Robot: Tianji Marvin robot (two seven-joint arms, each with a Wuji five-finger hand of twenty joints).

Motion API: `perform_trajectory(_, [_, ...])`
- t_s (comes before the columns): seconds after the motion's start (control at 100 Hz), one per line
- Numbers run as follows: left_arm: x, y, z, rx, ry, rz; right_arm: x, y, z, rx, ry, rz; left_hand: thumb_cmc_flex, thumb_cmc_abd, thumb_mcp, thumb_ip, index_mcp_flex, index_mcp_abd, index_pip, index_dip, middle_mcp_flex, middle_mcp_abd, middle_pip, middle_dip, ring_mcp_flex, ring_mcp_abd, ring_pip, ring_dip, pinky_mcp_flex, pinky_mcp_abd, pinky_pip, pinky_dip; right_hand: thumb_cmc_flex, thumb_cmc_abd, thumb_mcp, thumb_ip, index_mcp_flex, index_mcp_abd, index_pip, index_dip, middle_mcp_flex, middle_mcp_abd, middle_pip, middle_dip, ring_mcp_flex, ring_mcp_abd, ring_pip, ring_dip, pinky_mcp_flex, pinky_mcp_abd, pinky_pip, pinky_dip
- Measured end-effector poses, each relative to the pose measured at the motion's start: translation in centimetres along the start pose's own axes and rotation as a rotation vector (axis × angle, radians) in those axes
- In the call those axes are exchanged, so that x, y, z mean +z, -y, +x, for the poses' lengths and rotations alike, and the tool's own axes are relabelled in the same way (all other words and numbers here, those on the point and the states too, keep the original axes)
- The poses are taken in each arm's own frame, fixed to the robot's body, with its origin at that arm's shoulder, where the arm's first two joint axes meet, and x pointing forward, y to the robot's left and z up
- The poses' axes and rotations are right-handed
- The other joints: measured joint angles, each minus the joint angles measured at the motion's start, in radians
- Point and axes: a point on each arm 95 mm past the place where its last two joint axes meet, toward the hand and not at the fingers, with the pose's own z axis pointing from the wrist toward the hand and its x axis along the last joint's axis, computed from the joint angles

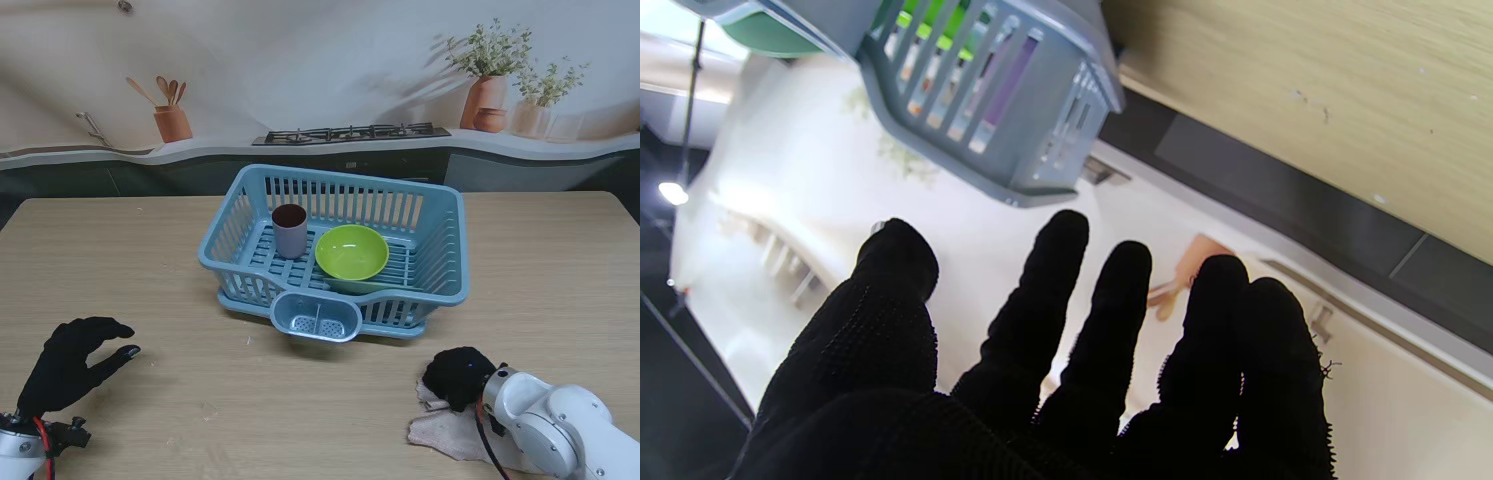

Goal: Clear dishes and wipe the table

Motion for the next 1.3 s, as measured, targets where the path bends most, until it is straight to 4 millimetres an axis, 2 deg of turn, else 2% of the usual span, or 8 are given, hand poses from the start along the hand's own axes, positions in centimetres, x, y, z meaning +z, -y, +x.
perform_trajectory(0.31, [0.0, 0.0, 0.0, -0.001, 0.001, 0.006, 3.8, -2.1, 5.5, 0.073, -0.125, -0.009, 0.0, 0.0, 0.0, 0.0, 0.0, 0.0, 0.0, 0.0, 0.0, 0.0, 0.0, 0.0, 0.0, 0.0, 0.0, 0.0, 0.0, 0.0, 0.0, 0.0, -0.01, 0.0, -0.004, 0.0, 0.0, 0.0, -0.034, -0.016, 0.0, 0.0, 0.026, 0.0, 0.0, 0.0, 0.001, 0.0, 0.0, 0.0, 0.001, 0.0])
perform_trajectory(0.5, [0.0, 0.0, 0.0, -0.001, 0.001, 0.008, 5.0, -2.7, 7.7, 0.112, -0.165, -0.017, 0.0, 0.0, 0.0, 0.0, 0.0, 0.0, 0.0, 0.0, 0.0, 0.0, 0.0, 0.0, 0.0, 0.0, 0.0, 0.0, 0.0, 0.0, 0.0, 0.0, -0.01, 0.0, -0.013, 0.0, 0.0, 0.0, -0.051, -0.027, 0.0, -0.001, 0.033, 0.001, 0.0, 0.0, 0.001, 0.0, 0.0, 0.0, 0.002, 0.0])
perform_trajectory(0.64, [0.0, 0.0, 0.0, -0.003, 0.002, 0.002, 5.4, -2.9, 8.5, 0.121, -0.185, -0.019, 0.0, 0.0, 0.0, 0.0, 0.0, 0.0, 0.0, 0.0, 0.0, 0.0, 0.0, 0.0, 0.0, 0.0, 0.0, 0.0, 0.0, 0.0, 0.0, 0.0, -0.01, 0.0, -0.017, 0.0, -0.001, 0.0, -0.057, -0.03, 0.0, -0.002, 0.034, 0.001, 0.0, 0.0, 0.002, 0.0, 0.0, 0.0, 0.002, 0.0])
perform_trajectory(0.81, [0.0, 0.0, 0.0, -0.004, 0.005, 0.0, 4.6, -2.5, 7.5, 0.104, -0.175, -0.026, 0.0, 0.0, 0.0, 0.0, 0.0, 0.0, 0.0, 0.0, 0.0, 0.0, 0.0, 0.0, 0.0, 0.0, 0.0, 0.0, 0.0, 0.0, 0.0, 0.0, -0.015, 0.012, -0.039, -0.002, -0.007, -0.017, -0.06, -0.031, -0.006, -0.03, 0.027, 0.008, 0.0, -0.022, 0.002, 0.0, 0.0, -0.026, 0.001, 0.0])
perform_trajectory(0.82, [0.0, 0.0, 0.0, -0.004, 0.005, 0.0, 4.5, -2.5, 7.4, 0.102, -0.173, -0.027, 0.0, 0.0, 0.0, 0.007, 0.0, 0.0, 0.0, 0.0, 0.0, 0.0, 0.0, 0.0, 0.0, 0.0, 0.0, 0.0, 0.0, 0.0, 0.0, 0.0, -0.015, 0.013, -0.039, -0.002, -0.007, -0.018, -0.059, -0.031, -0.006, -0.03, 0.027, 0.008, 0.0, -0.022, 0.002, 0.0, 0.0, -0.026, 0.001, 0.0])
perform_trajectory(1.12, [0.1, -0.1, 0.0, -0.003, 0.005, -0.006, 1.0, -0.5, 2.7, 0.002, -0.063, -0.025, 0.0, 0.0, -0.012, 0.01, 0.0, 0.0, 0.0, 0.0, 0.0, 0.0, 0.0, 0.0, 0.0, 0.0, 0.0, 0.0, 0.0, 0.0, 0.0, 0.0, -0.016, 0.014, -0.016, -0.002, -0.007, -0.025, -0.009, -0.008, -0.006, -0.031, 0.007, 0.008, 0.0, -0.022, 0.002, 0.0, -0.001, -0.026, 0.001, 0.0])
perform_trajectory(1.3, [0.1, -0.1, 0.0, -0.001, 0.004, -0.006, -0.2, 0.1, 0.2, -0.044, 0.003, -0.016, 0.0, 0.0, -0.012, 0.01, 0.0, 0.0, 0.0, 0.0, 0.0, 0.0, 0.0, 0.0, 0.0, 0.0, 0.0, 0.0, 0.0, 0.0, 0.0, 0.0, -0.016, 0.014, -0.007, -0.003, -0.007, -0.029, 0.014, 0.0, -0.006, -0.031, -0.006, 0.008, 0.0, -0.022, 0.002, 0.0, -0.001, -0.026, 0.001, 0.0])
